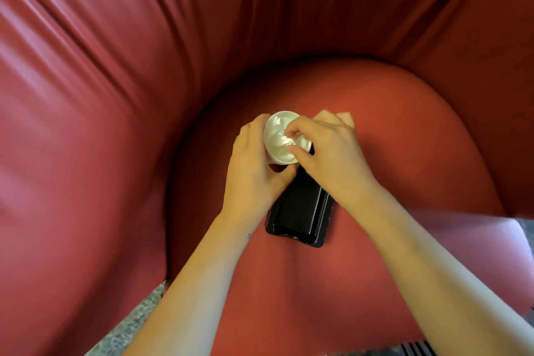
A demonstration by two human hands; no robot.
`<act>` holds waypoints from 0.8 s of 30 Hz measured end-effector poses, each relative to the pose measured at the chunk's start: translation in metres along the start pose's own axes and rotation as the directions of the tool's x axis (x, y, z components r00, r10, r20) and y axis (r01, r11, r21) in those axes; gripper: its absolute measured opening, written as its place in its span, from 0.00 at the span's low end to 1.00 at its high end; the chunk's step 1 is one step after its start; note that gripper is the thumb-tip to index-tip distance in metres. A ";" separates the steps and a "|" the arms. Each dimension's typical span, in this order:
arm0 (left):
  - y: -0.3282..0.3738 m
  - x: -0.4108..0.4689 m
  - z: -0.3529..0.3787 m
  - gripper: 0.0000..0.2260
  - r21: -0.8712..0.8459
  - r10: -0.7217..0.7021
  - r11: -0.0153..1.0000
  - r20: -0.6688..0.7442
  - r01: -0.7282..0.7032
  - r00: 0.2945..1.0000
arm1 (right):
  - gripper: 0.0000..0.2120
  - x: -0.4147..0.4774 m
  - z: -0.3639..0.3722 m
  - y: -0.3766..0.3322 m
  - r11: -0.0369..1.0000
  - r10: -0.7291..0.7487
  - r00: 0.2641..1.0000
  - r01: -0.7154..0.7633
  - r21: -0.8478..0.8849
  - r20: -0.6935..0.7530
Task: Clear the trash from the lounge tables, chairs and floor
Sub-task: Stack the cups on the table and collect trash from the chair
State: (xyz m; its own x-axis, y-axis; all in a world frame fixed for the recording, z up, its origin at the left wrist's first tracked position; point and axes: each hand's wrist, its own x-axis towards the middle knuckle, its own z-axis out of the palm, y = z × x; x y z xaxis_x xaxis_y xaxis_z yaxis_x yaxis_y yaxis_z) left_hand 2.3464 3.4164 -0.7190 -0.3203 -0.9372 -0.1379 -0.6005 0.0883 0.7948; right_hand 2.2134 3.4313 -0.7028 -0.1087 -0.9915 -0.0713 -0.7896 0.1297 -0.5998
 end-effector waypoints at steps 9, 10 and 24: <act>0.000 -0.015 -0.001 0.30 0.179 0.049 0.982 0.038 -0.055 0.998 | 0.11 0.001 0.010 -0.001 0.990 0.031 0.960 0.009 -0.143 0.278; -0.003 -0.015 -0.002 0.30 0.189 0.041 0.981 0.041 -0.048 0.998 | 0.13 0.002 0.010 0.000 0.986 0.012 0.940 0.045 -0.160 0.341; -0.034 -0.034 -0.006 0.31 -0.063 -0.201 0.979 -0.238 0.192 0.950 | 0.26 -0.040 0.033 0.007 0.876 0.483 0.872 -0.479 0.059 -0.083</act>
State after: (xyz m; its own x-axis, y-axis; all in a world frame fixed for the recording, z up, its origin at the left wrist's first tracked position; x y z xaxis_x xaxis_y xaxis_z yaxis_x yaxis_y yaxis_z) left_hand 2.3821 3.4428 -0.7377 -0.0095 -0.9886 -0.1503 -0.6035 -0.1142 0.7891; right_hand 2.2320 3.4719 -0.7302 -0.5260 -0.8011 -0.2858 -0.6036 0.5883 -0.5382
